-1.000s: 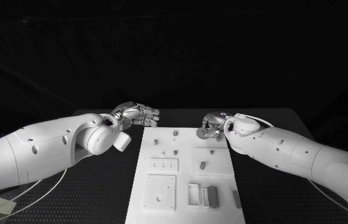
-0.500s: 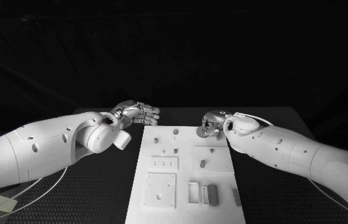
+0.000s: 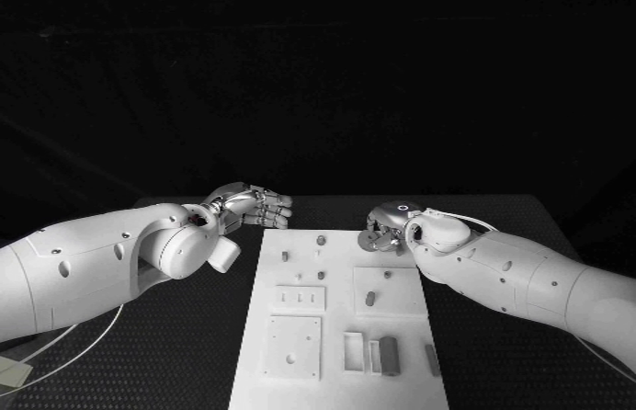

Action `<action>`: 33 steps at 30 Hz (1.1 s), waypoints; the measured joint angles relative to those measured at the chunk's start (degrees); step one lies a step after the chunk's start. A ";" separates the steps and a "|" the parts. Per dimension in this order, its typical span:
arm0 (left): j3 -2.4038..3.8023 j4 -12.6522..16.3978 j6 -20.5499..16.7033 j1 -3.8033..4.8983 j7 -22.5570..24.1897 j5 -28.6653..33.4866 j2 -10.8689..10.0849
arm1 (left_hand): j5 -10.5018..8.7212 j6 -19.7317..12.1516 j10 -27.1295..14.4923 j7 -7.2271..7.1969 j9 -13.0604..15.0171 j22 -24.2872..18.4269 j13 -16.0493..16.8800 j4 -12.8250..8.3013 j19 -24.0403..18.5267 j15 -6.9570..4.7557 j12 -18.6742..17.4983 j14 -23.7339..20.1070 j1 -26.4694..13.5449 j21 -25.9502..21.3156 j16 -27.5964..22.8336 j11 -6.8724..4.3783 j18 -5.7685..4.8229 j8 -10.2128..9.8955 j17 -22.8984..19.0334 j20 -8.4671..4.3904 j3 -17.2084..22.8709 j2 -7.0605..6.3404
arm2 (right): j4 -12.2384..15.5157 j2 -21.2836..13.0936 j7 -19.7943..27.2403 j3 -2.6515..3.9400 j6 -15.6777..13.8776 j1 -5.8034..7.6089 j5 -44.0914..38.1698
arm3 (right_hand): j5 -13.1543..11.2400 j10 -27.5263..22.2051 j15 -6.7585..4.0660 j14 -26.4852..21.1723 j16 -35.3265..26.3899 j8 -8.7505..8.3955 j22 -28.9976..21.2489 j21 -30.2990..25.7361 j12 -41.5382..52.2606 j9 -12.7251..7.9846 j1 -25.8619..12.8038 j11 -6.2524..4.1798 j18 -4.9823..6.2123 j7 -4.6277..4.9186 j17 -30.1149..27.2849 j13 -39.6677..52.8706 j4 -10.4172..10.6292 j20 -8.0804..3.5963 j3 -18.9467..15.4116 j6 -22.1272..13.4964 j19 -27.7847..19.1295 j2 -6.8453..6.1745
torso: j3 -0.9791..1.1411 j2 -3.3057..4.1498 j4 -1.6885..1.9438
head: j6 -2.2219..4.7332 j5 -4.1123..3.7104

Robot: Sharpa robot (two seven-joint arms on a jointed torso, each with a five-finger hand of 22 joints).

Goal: Assemble the parts on the task board

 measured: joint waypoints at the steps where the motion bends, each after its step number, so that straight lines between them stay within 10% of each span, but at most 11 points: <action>1: 0.00 0.00 0.00 0.00 0.00 0.00 0.00 | 0.00 0.00 0.00 0.00 0.00 0.00 0.00 0.00 0.00 0.00 0.00 0.00 0.00 0.00 0.00 0.00 -0.01 0.00 0.00 0.00 0.00 0.00 | 0.02 0.00 -0.04 0.00 -0.10 -0.04 -0.20 | 0.00 0.00 0.00 0.00 0.00 0.01 0.00 0.00 0.00 0.01 0.00 0.00 0.00 0.00 0.00 0.00 0.00 0.00 0.00 0.00 0.00 0.00 | 0.01 0.00 -0.01 | 0.00 0.00; 21: 0.00 -0.05 0.00 0.00 0.00 -0.01 -0.03 | 0.00 0.00 0.00 0.00 0.00 0.00 -0.01 0.00 0.00 0.00 -0.04 0.00 0.00 0.00 0.00 0.00 0.00 0.00 0.04 0.00 0.00 0.00 | 2.29 -1.08 -0.74 -0.38 -3.43 -0.69 -2.13 | -0.01 0.83 -1.05 0.45 0.00 0.23 0.00 0.22 0.39 0.02 -0.82 -0.81 0.01 -0.59 0.62 0.02 0.24 0.13 0.23 0.92 0.09 1.17 | 0.01 0.02 0.04 | 0.18 -0.29; 33: 0.00 0.41 -0.03 0.00 -0.03 -0.34 -0.68 | 0.00 0.00 0.00 0.00 0.00 0.00 -0.01 0.00 0.00 0.00 -0.21 0.00 0.00 0.00 0.00 0.00 0.00 0.00 0.03 0.00 0.00 0.00 | 9.95 -3.11 -2.54 -0.33 -5.24 0.77 -4.27 | -0.18 1.04 -1.06 0.47 0.00 2.12 0.00 0.22 0.39 0.71 -0.70 -1.01 0.00 -1.08 0.61 -0.40 0.84 0.14 0.01 2.22 0.10 1.34 | -0.03 0.01 -0.07 | 0.58 -0.41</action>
